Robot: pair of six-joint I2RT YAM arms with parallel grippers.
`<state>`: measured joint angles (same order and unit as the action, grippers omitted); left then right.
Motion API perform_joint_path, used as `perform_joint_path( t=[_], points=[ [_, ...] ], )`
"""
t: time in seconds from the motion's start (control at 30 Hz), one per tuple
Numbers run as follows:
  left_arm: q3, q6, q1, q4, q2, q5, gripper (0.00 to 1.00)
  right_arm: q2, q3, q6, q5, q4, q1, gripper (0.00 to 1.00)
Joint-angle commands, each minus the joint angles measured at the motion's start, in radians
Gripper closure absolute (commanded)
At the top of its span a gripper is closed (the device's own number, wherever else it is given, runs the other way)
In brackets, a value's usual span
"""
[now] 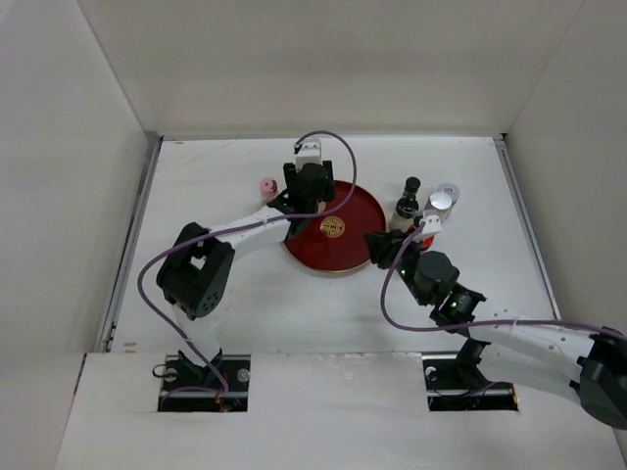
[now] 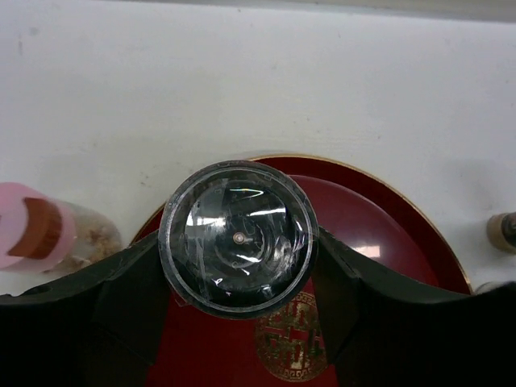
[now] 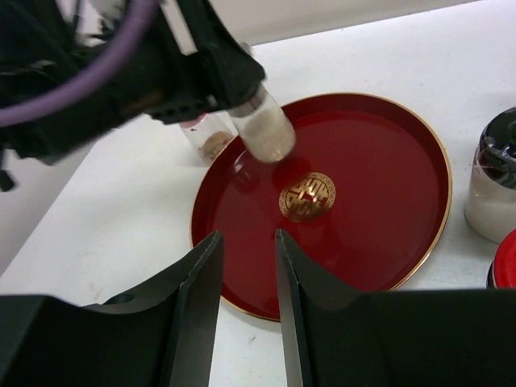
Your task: Organize the condiment bottles
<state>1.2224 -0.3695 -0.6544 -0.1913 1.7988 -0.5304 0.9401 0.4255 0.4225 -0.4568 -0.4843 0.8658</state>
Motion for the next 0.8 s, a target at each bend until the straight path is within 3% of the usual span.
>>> perform_joint_path(
  t=[0.0, 0.3, 0.57, 0.77],
  points=[
    [0.107, 0.006, 0.012, -0.125, 0.016, 0.023, 0.69, -0.015, -0.004, 0.01, -0.016, -0.048, -0.008, 0.61],
    [0.098, 0.007, 0.048, -0.174, 0.093, 0.013, 0.66, 0.005, -0.004, 0.016, -0.01, -0.048, -0.018, 0.61],
    [0.043, 0.021, 0.037, -0.197, 0.06, 0.013, 0.21, 0.003, -0.004, 0.016, -0.008, -0.05, -0.018, 0.61],
    [0.032, 0.047, 0.016, -0.192, -0.015, 0.01, 0.1, 0.011, -0.002, 0.019, -0.006, -0.051, -0.018, 0.6]
  ],
)
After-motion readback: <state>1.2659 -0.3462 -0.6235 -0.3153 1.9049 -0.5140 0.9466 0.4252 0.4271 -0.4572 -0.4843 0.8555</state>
